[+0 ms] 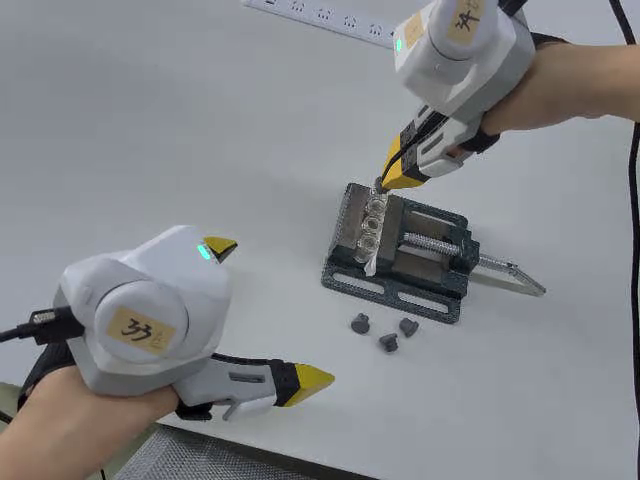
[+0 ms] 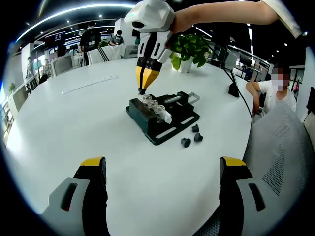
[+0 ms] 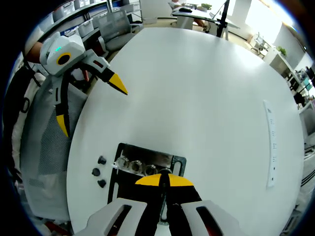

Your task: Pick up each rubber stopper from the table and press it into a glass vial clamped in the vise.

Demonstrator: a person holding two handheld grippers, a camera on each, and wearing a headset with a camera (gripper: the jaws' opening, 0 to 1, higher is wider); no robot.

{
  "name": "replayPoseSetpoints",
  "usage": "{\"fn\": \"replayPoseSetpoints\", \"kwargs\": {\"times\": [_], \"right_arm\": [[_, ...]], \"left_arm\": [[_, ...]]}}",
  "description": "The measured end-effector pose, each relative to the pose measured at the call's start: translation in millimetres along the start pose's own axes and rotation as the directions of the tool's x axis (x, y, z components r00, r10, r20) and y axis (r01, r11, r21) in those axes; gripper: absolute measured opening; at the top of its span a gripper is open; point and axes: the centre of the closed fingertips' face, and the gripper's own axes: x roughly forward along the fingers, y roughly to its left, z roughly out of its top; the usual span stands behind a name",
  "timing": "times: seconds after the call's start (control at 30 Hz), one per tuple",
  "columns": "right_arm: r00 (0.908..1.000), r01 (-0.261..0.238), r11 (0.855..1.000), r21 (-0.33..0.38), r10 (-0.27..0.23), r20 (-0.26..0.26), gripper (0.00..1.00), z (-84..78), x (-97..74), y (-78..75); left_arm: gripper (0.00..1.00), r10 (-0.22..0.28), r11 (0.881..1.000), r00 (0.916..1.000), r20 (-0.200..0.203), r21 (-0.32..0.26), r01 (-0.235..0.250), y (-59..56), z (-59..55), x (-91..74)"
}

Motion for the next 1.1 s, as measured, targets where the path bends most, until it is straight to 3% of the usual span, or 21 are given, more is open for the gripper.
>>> {"fn": "replayPoseSetpoints", "kwargs": {"times": [0.53,0.9,0.97,1.1], "right_arm": [[0.9994,0.013,0.999,0.041,-0.015,0.032,0.0,-0.1,-0.6,1.4],[0.9997,0.01,0.998,0.055,-0.011,0.023,0.0,-0.4,1.3,1.1],[0.9997,0.0,0.995,0.099,-0.002,0.023,0.0,-0.6,1.5,0.8],[0.9999,-0.004,0.996,0.084,0.003,0.012,0.0,-1.1,2.1,0.8]], "left_arm": [[0.94,0.007,1.0,0.9999,0.01,-0.007,-0.007,2.1,2.9,-0.7],[0.94,0.007,1.0,0.9999,0.01,-0.006,-0.006,3.9,4.2,-0.3],[0.94,0.006,1.0,0.9999,0.008,-0.007,-0.006,4.1,3.7,0.0],[0.94,0.007,1.0,0.9999,0.009,-0.007,-0.007,4.6,3.9,0.0]]}}
